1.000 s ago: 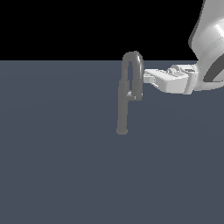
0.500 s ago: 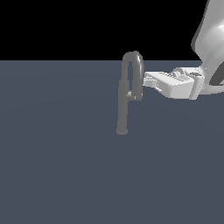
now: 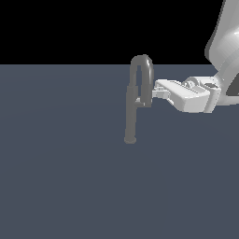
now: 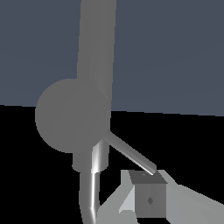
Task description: Turn on the faucet by rotating a designated handle.
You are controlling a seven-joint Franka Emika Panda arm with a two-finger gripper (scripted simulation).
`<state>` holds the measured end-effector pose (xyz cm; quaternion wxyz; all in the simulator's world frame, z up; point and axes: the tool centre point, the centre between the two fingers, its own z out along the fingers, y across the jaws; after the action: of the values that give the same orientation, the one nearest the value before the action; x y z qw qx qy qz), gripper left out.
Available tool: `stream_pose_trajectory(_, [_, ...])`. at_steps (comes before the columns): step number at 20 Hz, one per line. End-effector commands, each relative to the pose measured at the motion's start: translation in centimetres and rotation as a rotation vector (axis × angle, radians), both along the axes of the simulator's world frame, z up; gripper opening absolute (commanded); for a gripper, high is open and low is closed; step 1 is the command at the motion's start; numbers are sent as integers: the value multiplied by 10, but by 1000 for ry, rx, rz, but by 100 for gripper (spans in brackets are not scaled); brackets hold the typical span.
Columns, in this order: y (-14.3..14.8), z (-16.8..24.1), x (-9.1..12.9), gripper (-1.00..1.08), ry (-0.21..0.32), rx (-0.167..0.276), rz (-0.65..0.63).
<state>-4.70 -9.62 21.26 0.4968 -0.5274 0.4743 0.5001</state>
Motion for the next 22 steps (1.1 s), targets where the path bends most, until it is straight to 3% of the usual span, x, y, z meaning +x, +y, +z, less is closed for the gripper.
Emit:
stream_pose_trajectory(1, [0, -8, -2, -100, 6, 0, -1])
stream_pose_trajectory(7, [-1, -52, -14, -100, 44, 4, -5])
stream_pose_trajectory(8, [-1, -52, -14, -100, 44, 4, -5])
stream_pose_trajectory(9, [0, -22, -4, -100, -6, 3, 5])
stream_pose_trajectory(19, [0, -76, -2, -100, 42, 4, -5])
stream_pose_trajectory(20, [-1, -37, 6, -100, -19, 10, 12])
stream_pose_trajectory(22, [0, -47, 8, -100, -8, 9, 10])
